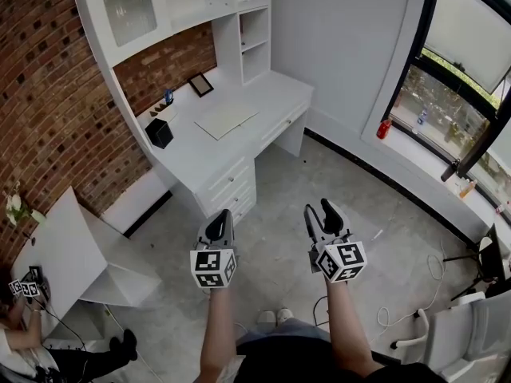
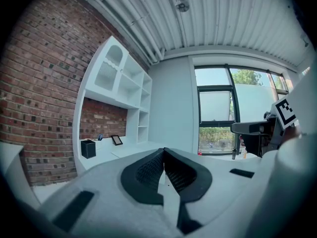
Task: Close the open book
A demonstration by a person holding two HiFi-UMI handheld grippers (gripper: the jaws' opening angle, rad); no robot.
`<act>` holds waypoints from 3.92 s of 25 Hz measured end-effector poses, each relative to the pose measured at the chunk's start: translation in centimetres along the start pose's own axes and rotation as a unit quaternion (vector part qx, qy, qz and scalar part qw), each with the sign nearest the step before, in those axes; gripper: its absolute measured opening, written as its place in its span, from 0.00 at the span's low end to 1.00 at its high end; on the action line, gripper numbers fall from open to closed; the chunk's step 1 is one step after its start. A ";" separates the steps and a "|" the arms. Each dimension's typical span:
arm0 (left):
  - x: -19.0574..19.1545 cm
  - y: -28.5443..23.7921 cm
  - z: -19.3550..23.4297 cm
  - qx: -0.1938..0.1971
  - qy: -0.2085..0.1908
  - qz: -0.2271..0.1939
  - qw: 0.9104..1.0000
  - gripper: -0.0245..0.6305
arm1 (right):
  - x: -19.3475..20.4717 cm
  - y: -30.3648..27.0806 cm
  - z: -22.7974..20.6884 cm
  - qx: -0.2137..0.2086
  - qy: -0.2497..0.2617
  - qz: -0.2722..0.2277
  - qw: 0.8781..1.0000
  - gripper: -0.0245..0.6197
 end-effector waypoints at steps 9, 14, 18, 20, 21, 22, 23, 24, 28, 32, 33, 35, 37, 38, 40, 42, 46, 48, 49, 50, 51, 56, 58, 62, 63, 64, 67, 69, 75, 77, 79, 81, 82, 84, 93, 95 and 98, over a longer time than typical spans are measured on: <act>0.7 -1.0 2.5 -0.007 -0.001 -0.002 1.000 0.05 | 0.9 -2.0 0.6 -0.004 -0.003 0.000 1.000 0.35; 0.3 -1.7 3.6 -0.015 -0.005 -0.006 1.000 0.05 | 0.0 -3.5 0.4 -0.009 -0.008 -0.013 1.000 0.35; 0.4 -3.1 4.5 -0.021 -0.008 -0.007 1.000 0.05 | 0.2 -5.3 0.1 -0.019 -0.007 -0.012 1.000 0.35; 0.3 -4.0 5.0 -0.023 -0.012 -0.009 1.000 0.05 | 0.2 -6.4 -0.2 -0.022 -0.008 -0.012 1.000 0.35; 0.1 -4.5 5.3 -0.025 -0.013 -0.011 1.000 0.05 | 0.2 -7.0 -0.4 -0.023 -0.009 -0.012 1.000 0.35; 0.0 -5.0 5.7 -0.028 -0.014 -0.012 0.999 0.05 | 0.0 -7.6 -0.6 -0.025 -0.009 -0.013 1.000 0.35; -0.2 -5.5 6.1 -0.030 -0.015 -0.014 0.999 0.05 | -0.1 -8.3 -0.7 -0.027 -0.009 -0.014 0.999 0.35; -0.3 -6.1 6.6 -0.033 -0.016 -0.015 0.999 0.05 | -0.3 -9.0 -1.0 -0.029 -0.009 -0.015 0.999 0.35; -0.2 -8.8 8.0 -0.041 -0.019 -0.014 0.999 0.05 | -0.5 -12.3 -2.3 -0.036 -0.013 -0.016 0.999 0.35; 0.7 -12.1 10.1 -0.058 -0.019 -0.003 0.998 0.05 | -0.2 -17.0 -3.9 -0.048 -0.018 -0.008 0.999 0.35; 0.9 -13.0 10.7 -0.063 -0.018 0.002 0.998 0.05 | -0.2 -18.4 -4.4 -0.051 -0.020 -0.004 0.999 0.35; 1.3 -14.7 11.8 -0.075 -0.012 0.010 0.997 0.05 | 0.0 -21.0 -5.0 -0.059 -0.022 0.008 0.998 0.35; 1.7 -16.4 12.9 -0.085 -0.008 0.017 0.996 0.05 | 0.0 -23.8 -5.6 -0.069 -0.022 0.018 0.997 0.35; 1.8 -17.5 13.4 -0.089 -0.007 0.020 0.996 0.05 | 0.0 -25.2 -6.0 -0.074 -0.023 0.021 0.997 0.35; 2.2 -19.7 14.6 -0.095 -0.006 0.025 0.995 0.05 | 0.0 -28.2 -6.7 -0.081 -0.025 0.027 0.996 0.35; 2.9 -21.5 15.7 -0.104 -0.002 0.033 0.994 0.05 | 0.4 -31.2 -7.2 -0.089 -0.027 0.036 0.995 0.35; 4.1 -25.5 18.3 -0.127 0.007 0.045 0.991 0.05 | 1.1 -37.2 -8.4 -0.107 -0.028 0.059 0.992 0.35; 4.6 -27.7 19.9 -0.142 0.009 0.049 0.989 0.05 | 1.5 -40.5 -9.1 -0.117 -0.027 0.069 0.990 0.35; 5.0 -28.8 20.6 -0.149 0.010 0.052 0.987 0.05 | 1.7 -42.2 -9.5 -0.121 -0.029 0.075 0.989 0.35; 5.2 -29.9 21.2 -0.155 0.011 0.055 0.986 0.05 | 1.8 -43.8 -9.9 -0.124 -0.031 0.081 0.988 0.35; 5.4 -30.9 21.9 -0.160 0.013 0.057 0.985 0.05 | 2.0 -45.4 -10.3 -0.128 -0.032 0.086 0.987 0.35; 6.0 -35.0 25.4 -0.187 0.026 0.062 0.980 0.05 | 3.0 -52.1 -11.1 -0.150 -0.031 0.114 0.982 0.35; 6.0 -35.9 26.4 -0.198 0.027 0.059 0.978 0.05 | 3.3 -53.8 -11.1 -0.158 -0.032 0.119 0.980 0.35; 5.9 -36.8 27.4 -0.206 0.024 0.060 0.976 0.05 | 3.9 -55.6 -11.2 -0.165 -0.033 0.128 0.977 0.35; 5.9 -37.1 27.6 -0.206 0.023 0.061 0.976 0.05 | 4.0 -56.0 -11.3 -0.165 -0.034 0.129 0.977 0.35; 5.9 -37.3 27.8 -0.206 0.022 0.061 0.976 0.05 | 4.0 -56.3 -11.4 -0.165 -0.036 0.129 0.977 0.35; 5.8 -37.7 28.5 -0.210 0.025 0.061 0.976 0.05 | 4.1 -57.0 -11.5 -0.165 -0.035 0.133 0.977 0.35; 5.9 -37.9 28.8 -0.209 0.028 0.062 0.975 0.05 | 4.1 -57.4 -11.5 -0.164 -0.032 0.137 0.976 0.35; 6.2 -38.4 29.8 -0.207 0.039 0.060 0.976 0.05 | 4.5 -58.5 -10.9 -0.162 -0.023 0.148 0.975 0.35; 6.5 -38.2 30.0 -0.205 0.040 0.062 0.976 0.05 | 4.7 -58.6 -10.6 -0.162 -0.018 0.148 0.975 0.35; 6.7 -38.1 30.5 -0.205 0.042 0.064 0.976 0.05 | 4.8 -58.7 -10.4 -0.160 -0.014 0.150 0.976 0.35; 6.5 -38.2 30.9 -0.203 0.042 0.063 0.976 0.05 | 4.9 -58.7 -10.4 -0.157 -0.012 0.150 0.976 0.35; 6.4 -38.3 31.0 -0.201 0.041 0.062 0.977 0.05 | 4.9 -58.7 -10.5 -0.155 -0.012 0.150 0.976 0.35; 6.1 -38.6 31.2 -0.198 0.039 0.058 0.978 0.05 | 4.9 -58.8 -10.6 -0.152 -0.013 0.148 0.977 0.35; 6.0 -38.9 31.9 -0.196 0.045 0.050 0.978 0.05 | 5.5 -60.8 -9.6 -0.186 0.061 0.176 0.965 0.35; 6.3 -38.8 32.0 -0.199 0.050 0.051 0.977 0.05 | 5.6 -61.5 -8.9 -0.207 0.100 0.190 0.954 0.35; 6.6 -38.7 32.3 -0.203 0.055 0.052 0.976 0.05 | 6.0 -62.9 -7.7 -0.248 0.164 0.216 0.930 0.35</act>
Point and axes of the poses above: the fingertips, and each gripper's own axes: y backward along the fingers, z to its left, x out of its underside, the point moved 2 cm from there along y, backward along the fingers, and after that the axes turned 15 degrees about -y, right-handed, at the moved point
